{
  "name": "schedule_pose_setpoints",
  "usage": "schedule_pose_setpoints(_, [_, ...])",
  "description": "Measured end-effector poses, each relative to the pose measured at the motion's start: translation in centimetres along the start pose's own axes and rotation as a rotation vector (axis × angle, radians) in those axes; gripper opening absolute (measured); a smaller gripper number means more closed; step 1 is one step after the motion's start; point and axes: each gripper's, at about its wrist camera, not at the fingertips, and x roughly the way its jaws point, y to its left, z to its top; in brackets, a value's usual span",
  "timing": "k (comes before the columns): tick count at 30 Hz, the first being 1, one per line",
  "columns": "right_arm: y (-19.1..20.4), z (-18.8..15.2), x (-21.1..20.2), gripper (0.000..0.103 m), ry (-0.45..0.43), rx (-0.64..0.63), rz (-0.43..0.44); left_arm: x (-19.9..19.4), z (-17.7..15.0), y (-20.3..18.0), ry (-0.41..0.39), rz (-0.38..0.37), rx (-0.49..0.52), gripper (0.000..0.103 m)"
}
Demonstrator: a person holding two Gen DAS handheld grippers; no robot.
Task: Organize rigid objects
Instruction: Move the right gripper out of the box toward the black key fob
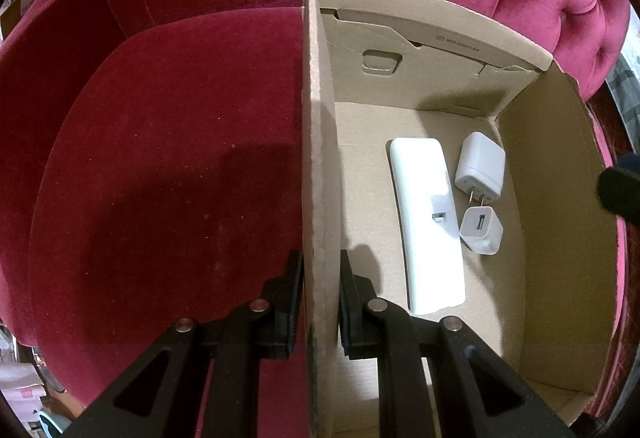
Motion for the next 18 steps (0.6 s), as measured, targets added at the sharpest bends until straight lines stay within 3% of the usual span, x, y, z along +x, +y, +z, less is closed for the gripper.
schedule_pose_setpoints(15, [-6.5,-0.1,-1.8,0.090,-0.009,0.054,-0.077,0.0,0.0,-0.2,0.000,0.003,0.001,0.017])
schedule_pose_setpoints(18, [-7.7,-0.4,-1.7,0.099,-0.008,0.062,-0.086,0.1,0.0,-0.2,0.000,0.003,0.003,0.017])
